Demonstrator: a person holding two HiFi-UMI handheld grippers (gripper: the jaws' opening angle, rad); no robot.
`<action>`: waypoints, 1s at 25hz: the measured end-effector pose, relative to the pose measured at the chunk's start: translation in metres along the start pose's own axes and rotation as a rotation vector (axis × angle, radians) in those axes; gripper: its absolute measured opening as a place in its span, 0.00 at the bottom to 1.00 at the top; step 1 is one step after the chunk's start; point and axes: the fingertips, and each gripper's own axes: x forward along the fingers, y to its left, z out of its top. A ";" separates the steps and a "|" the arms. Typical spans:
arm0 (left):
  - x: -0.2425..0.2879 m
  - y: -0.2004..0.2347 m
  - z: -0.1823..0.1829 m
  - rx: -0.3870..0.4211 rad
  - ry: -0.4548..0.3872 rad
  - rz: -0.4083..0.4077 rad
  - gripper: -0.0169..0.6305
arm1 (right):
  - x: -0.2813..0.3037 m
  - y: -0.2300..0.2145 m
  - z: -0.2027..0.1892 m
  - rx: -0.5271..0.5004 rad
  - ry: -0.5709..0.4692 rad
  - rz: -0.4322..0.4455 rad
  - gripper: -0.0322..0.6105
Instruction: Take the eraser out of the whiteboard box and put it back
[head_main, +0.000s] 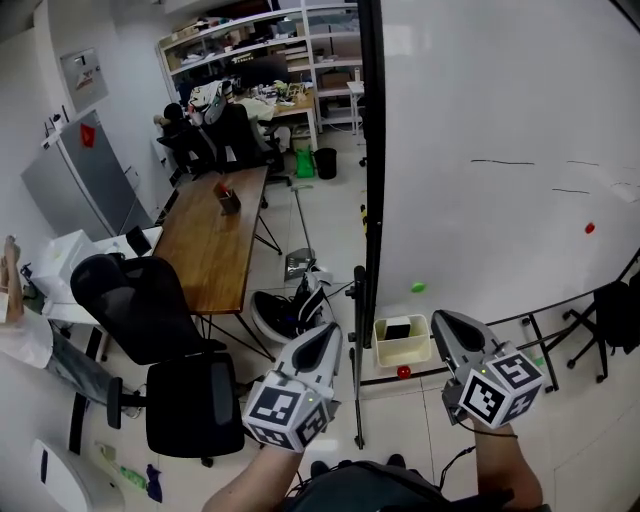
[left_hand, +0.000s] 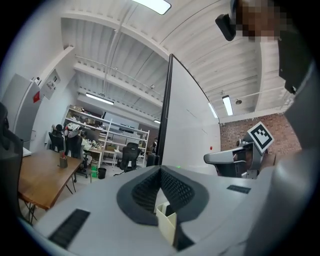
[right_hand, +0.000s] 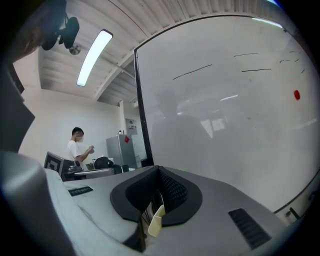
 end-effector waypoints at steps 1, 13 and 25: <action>-0.001 -0.004 0.003 0.001 -0.004 -0.002 0.07 | -0.003 -0.001 0.002 -0.004 -0.006 -0.001 0.08; -0.010 -0.066 0.028 0.002 -0.032 0.002 0.07 | -0.044 -0.016 0.022 -0.092 -0.039 0.058 0.08; -0.039 -0.133 0.027 0.015 -0.050 0.100 0.07 | -0.102 -0.019 0.021 -0.136 -0.042 0.192 0.08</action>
